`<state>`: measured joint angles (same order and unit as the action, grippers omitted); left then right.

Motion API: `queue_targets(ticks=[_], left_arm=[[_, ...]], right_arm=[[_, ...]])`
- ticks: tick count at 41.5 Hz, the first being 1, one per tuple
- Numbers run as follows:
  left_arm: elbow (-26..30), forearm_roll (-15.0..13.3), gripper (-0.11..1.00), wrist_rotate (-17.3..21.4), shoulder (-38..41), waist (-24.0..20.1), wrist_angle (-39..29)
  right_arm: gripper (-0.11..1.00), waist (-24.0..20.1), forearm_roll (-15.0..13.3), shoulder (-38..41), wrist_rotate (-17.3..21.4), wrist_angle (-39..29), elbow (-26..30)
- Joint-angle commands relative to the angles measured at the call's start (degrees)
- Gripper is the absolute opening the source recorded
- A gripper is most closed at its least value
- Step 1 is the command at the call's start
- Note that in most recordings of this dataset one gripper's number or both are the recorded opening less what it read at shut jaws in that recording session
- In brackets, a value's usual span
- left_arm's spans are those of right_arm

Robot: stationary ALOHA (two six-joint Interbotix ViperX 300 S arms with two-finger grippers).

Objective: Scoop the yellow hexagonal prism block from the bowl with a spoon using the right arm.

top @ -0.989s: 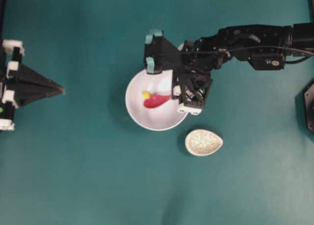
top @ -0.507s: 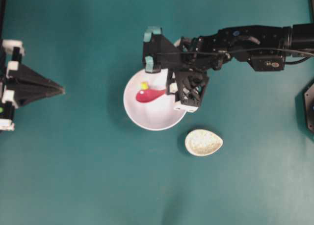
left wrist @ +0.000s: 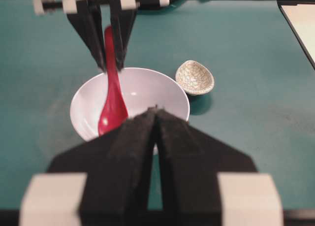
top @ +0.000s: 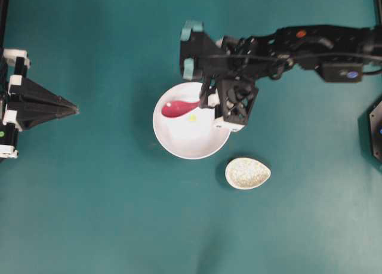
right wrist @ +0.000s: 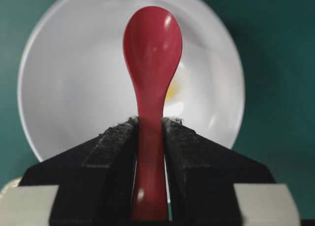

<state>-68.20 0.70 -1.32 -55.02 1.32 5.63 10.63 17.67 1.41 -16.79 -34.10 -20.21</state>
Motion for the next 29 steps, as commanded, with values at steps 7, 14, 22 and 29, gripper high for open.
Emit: queue_targets(ticks=[7,14,22,29], left_arm=[[1.49,0.09,0.00,0.00,0.26,0.18,0.26],[1.49,0.09,0.00,0.00,0.26,0.09,0.26],[1.49,0.09,0.00,0.00,0.26,0.09,0.26],[1.41,0.09,0.00,0.00,0.26,0.09,0.26]], right_arm=[[0.24,-0.18,0.00,-8.88,-0.09,-1.05,0.97],[0.24,-0.18,0.00,-12.22,0.00,-7.03,0.79],[0.24,-0.18,0.00,-12.04,0.62,-13.89,0.79],[0.24,-0.18,-0.53,-11.25,3.34,-14.77,0.62]])
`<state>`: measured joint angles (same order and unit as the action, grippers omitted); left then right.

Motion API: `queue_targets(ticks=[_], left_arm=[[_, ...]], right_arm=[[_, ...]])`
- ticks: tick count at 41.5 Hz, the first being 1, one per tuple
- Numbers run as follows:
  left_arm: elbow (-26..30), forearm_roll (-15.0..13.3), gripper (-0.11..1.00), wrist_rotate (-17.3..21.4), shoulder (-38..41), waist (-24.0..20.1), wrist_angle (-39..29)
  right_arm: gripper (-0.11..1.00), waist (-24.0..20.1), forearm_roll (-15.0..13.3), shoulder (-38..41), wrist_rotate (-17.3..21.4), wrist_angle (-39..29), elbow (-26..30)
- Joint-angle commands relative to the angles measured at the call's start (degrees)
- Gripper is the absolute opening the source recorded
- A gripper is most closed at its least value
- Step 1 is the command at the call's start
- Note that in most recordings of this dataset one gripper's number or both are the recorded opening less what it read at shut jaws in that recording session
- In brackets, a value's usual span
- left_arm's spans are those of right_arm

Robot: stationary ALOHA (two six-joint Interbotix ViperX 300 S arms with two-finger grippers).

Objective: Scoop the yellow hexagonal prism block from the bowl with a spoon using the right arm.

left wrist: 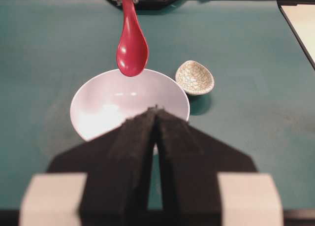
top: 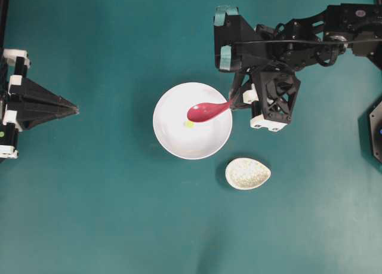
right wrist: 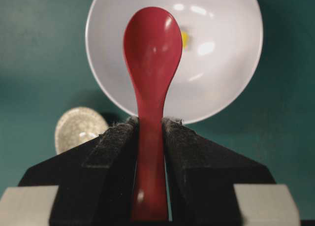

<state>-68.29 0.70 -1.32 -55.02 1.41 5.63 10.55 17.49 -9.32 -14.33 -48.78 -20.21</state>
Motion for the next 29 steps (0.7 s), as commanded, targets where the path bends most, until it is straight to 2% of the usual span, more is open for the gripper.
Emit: queue_targets(ticks=[1,8,29], left_arm=[[1.49,0.09,0.00,0.00,0.26,0.00,0.26],[1.49,0.00,0.00,0.00,0.26,0.09,0.26],[1.49,0.09,0.00,0.00,0.35,0.00,0.26]], right_arm=[[0.24,-0.09,-0.62,-0.18,1.32,-0.09,0.44],[0.24,-0.09,-0.79,2.81,2.81,-0.18,-0.88],[0.24,-0.44,-0.79,10.63,2.20,2.11,-1.32]])
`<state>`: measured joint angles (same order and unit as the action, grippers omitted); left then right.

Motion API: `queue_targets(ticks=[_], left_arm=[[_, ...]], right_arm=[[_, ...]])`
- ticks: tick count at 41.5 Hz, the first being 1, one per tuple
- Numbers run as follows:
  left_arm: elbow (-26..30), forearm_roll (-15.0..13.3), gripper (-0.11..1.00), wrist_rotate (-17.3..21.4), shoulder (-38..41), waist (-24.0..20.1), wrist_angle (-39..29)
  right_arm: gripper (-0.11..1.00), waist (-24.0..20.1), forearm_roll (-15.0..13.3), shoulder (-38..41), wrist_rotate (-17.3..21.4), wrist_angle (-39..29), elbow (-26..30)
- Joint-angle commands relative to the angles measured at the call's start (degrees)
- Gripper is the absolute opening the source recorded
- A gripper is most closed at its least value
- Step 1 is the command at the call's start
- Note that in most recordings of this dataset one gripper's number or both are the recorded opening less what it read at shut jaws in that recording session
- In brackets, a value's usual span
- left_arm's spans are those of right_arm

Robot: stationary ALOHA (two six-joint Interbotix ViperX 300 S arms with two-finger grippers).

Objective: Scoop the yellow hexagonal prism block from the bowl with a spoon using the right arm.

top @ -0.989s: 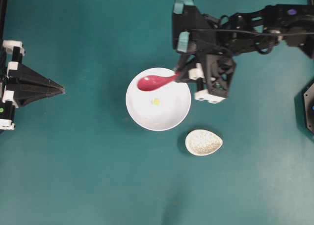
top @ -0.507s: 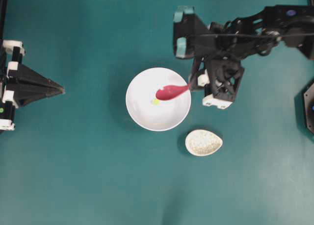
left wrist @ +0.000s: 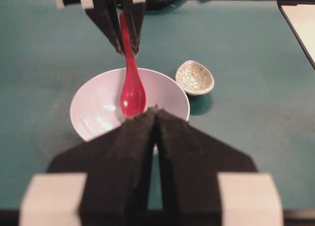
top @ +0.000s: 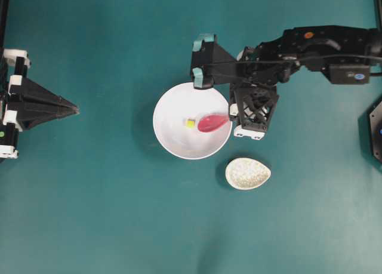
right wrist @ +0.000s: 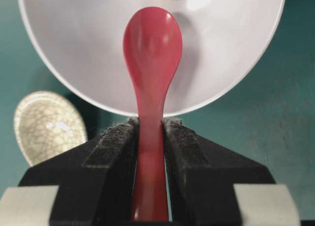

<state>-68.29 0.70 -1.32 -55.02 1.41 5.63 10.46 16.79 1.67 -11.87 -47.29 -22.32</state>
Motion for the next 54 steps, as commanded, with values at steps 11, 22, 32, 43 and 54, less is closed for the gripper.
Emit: queue_targets(ticks=[11,22,32,43,54], left_arm=[[1.49,0.09,0.00,0.09,0.26,0.00,0.26],[1.49,0.09,0.00,0.09,0.26,0.00,0.26],[1.49,0.09,0.00,0.09,0.26,0.09,0.26],[1.49,0.09,0.00,0.09,0.26,0.00,0.26],[1.58,0.09,0.00,0.00,0.26,0.09,0.26]], right_arm=[[0.24,-0.53,0.00,1.32,-0.53,2.72,1.67],[0.24,-0.62,-2.46,2.55,-0.18,8.00,2.20],[0.24,-0.53,-4.75,2.55,0.00,13.45,2.02],[0.24,-1.67,-4.66,2.37,0.18,15.03,0.79],[0.24,-2.02,-4.75,0.70,0.26,16.96,0.53]])
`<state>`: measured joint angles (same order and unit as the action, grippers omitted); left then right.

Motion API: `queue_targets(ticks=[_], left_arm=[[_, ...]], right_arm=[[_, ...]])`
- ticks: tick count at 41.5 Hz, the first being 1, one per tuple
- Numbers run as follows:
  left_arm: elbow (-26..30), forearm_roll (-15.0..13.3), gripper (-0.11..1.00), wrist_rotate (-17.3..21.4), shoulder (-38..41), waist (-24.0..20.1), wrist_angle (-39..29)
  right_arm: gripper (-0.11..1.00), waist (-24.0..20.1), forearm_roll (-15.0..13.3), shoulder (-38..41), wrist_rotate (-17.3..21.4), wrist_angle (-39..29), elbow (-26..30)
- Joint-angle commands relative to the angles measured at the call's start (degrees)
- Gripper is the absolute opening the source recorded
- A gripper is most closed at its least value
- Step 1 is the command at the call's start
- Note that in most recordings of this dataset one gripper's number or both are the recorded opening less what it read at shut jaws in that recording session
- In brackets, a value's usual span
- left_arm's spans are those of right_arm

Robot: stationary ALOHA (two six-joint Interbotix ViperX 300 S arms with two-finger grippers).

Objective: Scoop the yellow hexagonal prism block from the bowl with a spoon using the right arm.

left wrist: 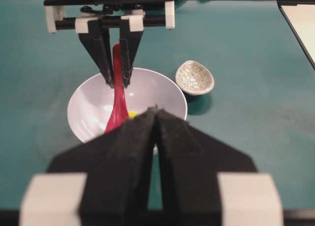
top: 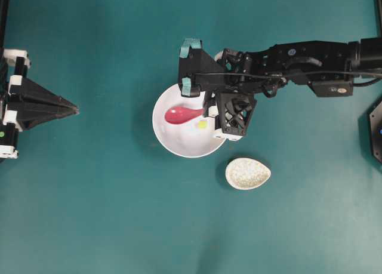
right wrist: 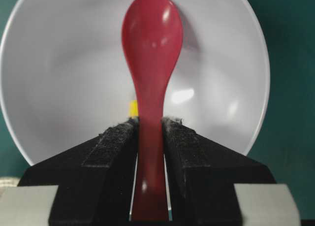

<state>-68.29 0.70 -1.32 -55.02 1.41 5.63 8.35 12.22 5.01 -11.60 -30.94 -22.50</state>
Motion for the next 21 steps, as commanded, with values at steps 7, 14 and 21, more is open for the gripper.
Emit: queue_targets(ticks=[7,14,21], left_arm=[[1.58,0.09,0.00,0.00,0.26,0.00,0.26],[1.49,0.09,0.00,0.00,0.35,0.00,0.26],[1.49,0.09,0.00,0.00,0.35,0.00,0.26]], right_arm=[[0.24,0.00,-0.35,-7.29,-0.26,0.09,1.32],[0.24,0.00,-0.44,-13.01,0.18,-7.03,1.41],[0.24,0.09,-0.44,-14.85,1.93,-17.23,1.49]])
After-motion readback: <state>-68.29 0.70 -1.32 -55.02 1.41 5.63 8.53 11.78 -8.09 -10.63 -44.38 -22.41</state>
